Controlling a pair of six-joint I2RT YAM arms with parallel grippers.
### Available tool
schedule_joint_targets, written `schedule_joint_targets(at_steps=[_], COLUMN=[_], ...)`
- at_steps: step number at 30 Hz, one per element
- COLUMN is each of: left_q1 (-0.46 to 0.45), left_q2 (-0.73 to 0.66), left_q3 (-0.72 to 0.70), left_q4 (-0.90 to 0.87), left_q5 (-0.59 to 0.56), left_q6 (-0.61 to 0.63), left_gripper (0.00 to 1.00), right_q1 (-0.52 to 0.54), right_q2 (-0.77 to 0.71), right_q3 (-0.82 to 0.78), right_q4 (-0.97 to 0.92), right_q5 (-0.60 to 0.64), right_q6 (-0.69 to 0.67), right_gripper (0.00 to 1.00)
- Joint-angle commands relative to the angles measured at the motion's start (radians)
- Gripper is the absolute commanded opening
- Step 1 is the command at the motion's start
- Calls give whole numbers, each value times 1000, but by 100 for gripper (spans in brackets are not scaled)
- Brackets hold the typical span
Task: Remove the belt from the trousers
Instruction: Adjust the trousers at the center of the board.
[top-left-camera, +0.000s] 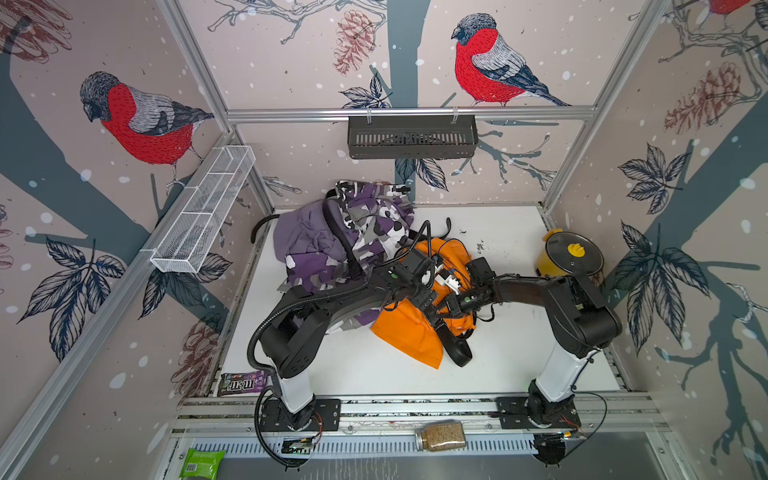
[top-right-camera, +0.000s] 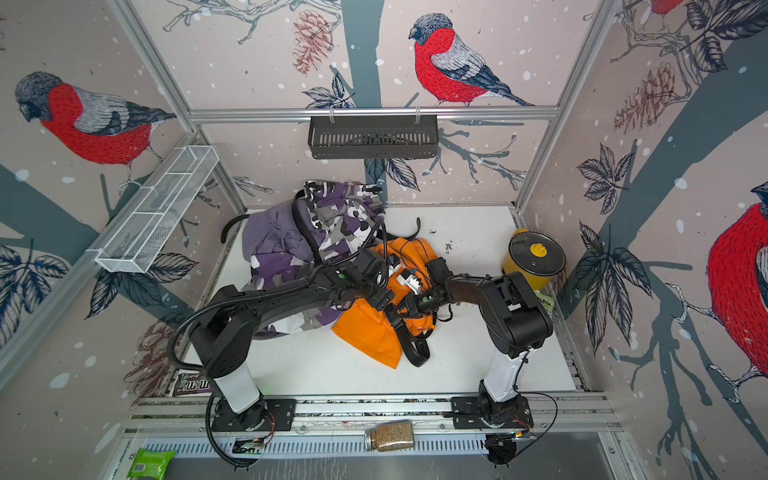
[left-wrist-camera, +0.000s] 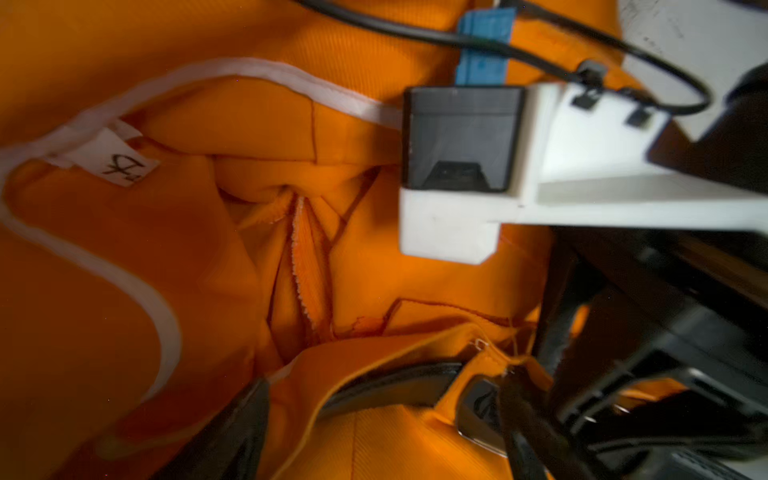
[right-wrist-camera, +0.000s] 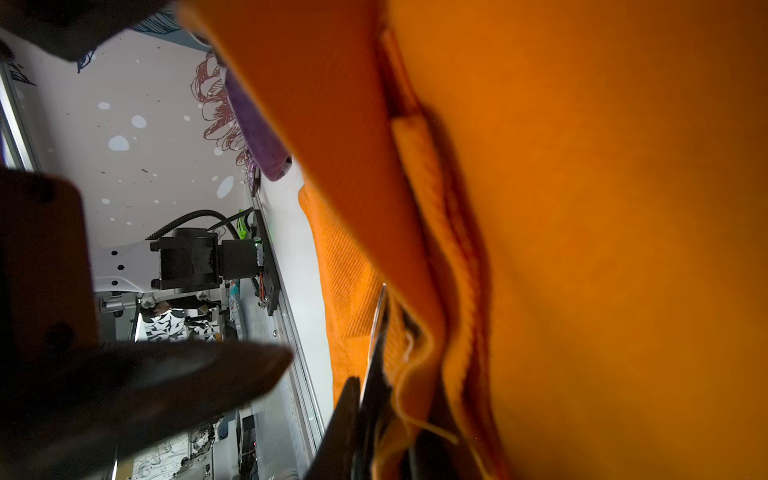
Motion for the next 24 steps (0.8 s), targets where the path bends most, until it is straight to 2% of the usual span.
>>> schedule_joint_targets(at_steps=[1, 4, 7, 9, 13, 15, 18, 21, 24], left_q1=[2, 8, 12, 12, 12, 12, 15, 17, 20], left_q2=[55, 108, 148, 172, 194, 199, 203, 202, 200], left_q3=[12, 19, 35, 49, 55, 54, 56, 59, 56], left_q4=[-36, -32, -35, -50, -59, -58, -56, -51, -44], left_q5=[-66, -64, -27, -12, 10, 19, 32, 50, 63], left_q6=[0, -22, -35, -39, -41, -42, -42, -45, -45], left_gripper=[75, 67, 61, 56, 54, 53, 52, 51, 51], right_q1=[-13, -16, -16, -15, 12, 54, 155, 289, 397], right_q2=[-6, -18, -60, -134, -308, -407, -526, -631, -680], right_q3=[-13, -17, -26, -42, -53, -62, -67, -82, -111], right_q4=[-62, -77, -91, -86, -127, -144, -169, -181, -158], right_q5=[207, 224, 246, 271, 388, 483, 662, 871, 999], right_q6=[-13, -27, -31, -20, -1, 19, 40, 25, 28], right_gripper=[9, 15, 28, 38, 55, 64, 71, 75, 77])
